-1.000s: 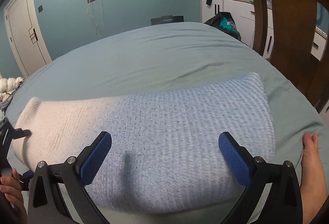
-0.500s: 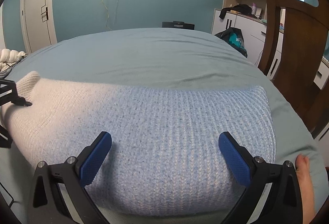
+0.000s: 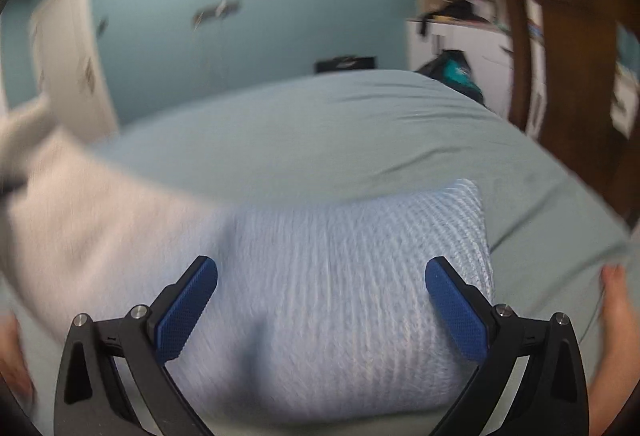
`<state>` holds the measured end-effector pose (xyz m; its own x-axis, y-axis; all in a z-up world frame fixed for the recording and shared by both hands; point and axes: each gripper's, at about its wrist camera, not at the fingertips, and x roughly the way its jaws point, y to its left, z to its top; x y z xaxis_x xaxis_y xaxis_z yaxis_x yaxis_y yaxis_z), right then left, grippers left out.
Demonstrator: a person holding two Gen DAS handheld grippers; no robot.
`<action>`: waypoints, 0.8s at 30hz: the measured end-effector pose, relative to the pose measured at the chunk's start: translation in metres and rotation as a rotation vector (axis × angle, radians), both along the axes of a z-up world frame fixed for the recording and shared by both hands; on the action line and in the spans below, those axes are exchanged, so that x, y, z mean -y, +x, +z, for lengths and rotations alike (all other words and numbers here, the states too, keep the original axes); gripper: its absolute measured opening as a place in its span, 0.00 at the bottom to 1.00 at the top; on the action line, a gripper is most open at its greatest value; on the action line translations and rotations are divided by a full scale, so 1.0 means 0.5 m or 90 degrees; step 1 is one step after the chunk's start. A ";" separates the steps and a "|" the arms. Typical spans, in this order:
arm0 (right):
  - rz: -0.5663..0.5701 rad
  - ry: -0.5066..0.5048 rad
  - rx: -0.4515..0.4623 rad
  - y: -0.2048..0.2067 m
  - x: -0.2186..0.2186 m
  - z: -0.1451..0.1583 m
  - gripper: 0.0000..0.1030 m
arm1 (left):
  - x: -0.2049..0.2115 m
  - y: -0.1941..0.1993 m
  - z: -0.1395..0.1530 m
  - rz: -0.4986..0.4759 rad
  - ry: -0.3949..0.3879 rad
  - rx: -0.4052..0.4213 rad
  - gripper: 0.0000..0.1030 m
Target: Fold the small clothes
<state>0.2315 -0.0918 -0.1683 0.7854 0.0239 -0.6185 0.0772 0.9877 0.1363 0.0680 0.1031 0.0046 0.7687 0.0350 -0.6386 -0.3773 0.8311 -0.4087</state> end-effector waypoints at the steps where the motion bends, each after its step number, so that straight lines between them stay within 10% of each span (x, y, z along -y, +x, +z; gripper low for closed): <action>1: -0.015 0.033 -0.003 0.005 0.002 -0.005 0.99 | 0.011 -0.006 0.008 -0.012 0.030 0.005 0.44; 12: 0.047 -0.035 0.002 0.050 -0.106 -0.035 0.99 | 0.155 0.010 0.091 -0.097 0.221 0.071 0.44; 20: 0.045 -0.080 -0.129 0.089 -0.113 -0.111 0.99 | 0.252 0.004 0.065 -0.173 0.347 0.051 0.44; 24: 0.173 0.016 -0.155 0.086 -0.045 -0.075 0.99 | 0.288 0.015 0.086 -0.190 0.397 0.054 0.44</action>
<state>0.2746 -0.0693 -0.2057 0.5777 0.2289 -0.7835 -0.1546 0.9732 0.1703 0.0754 -0.0410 0.0476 0.8493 0.1552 -0.5047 -0.0839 0.9834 0.1612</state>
